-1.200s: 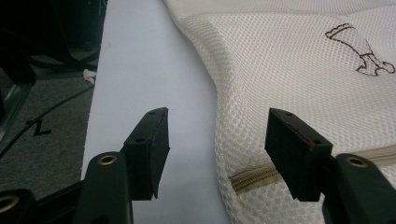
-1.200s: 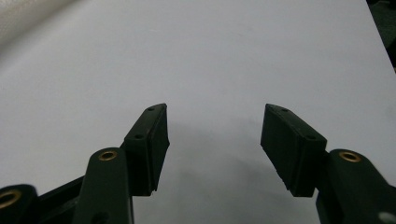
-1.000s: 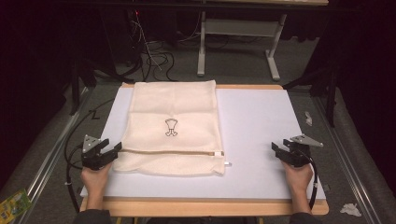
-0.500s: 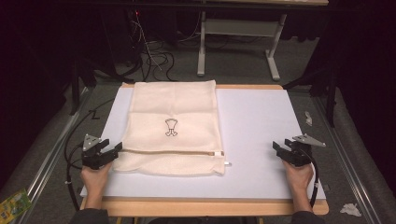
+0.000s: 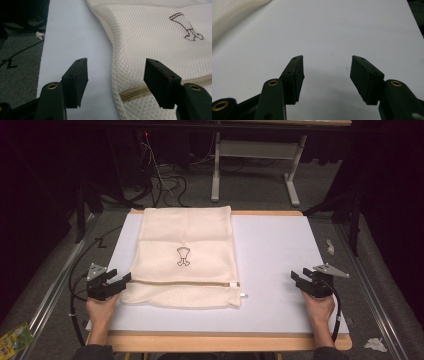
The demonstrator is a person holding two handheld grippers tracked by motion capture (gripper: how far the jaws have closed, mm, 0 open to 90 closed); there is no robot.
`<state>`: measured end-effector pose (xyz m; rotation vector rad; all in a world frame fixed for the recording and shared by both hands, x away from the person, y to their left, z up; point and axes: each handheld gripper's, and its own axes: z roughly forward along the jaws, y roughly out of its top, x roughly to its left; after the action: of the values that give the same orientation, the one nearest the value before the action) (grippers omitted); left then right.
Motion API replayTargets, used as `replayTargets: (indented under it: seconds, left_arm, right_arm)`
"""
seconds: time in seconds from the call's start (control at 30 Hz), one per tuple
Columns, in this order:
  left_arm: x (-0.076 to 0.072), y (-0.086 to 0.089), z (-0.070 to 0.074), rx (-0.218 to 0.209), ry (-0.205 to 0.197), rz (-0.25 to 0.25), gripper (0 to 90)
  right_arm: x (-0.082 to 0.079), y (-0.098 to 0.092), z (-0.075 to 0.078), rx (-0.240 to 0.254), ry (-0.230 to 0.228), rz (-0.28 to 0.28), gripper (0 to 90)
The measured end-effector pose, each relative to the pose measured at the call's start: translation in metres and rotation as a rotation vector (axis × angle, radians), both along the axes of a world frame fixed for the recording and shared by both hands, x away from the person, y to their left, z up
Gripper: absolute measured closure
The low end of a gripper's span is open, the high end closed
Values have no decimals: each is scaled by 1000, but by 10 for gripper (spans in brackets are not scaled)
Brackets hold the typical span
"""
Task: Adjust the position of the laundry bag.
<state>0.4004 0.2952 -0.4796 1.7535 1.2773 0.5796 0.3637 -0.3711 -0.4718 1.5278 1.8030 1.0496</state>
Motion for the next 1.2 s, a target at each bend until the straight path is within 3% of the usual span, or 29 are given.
replayTargets:
  seconds: [0.27, 0.5, 0.73, 0.93, 1.03, 1.1, 1.13, 1.2]
  left_arm:
    - [-3, -7, 12, 11, -19, -18, 354]
    - [-2, -14, 16, 15, 21, -42, 359]
    - [1, -19, 16, 24, 58, -70, 368]
    - [1, -22, 20, 50, 76, -68, 382]
    - [2, -22, 20, 43, 90, -74, 401]
    - [2, -24, 20, 47, 104, -72, 403]
    - [4, -27, 20, 71, 115, -72, 400]
    - [5, -29, 19, 73, 109, -61, 398]
  right_arm:
    - [0, 16, 10, 11, -23, 55, 452]
    - [5, 34, 13, 44, 2, 108, 473]
    - [10, 58, 13, 45, 19, 151, 487]
    - [14, 75, 14, 35, 35, 208, 486]
    - [15, 81, 14, 35, 37, 222, 487]
    - [17, 87, 12, 43, 53, 233, 488]
    - [19, 94, 12, 38, 71, 248, 488]
    - [20, 103, 11, 31, 78, 268, 487]
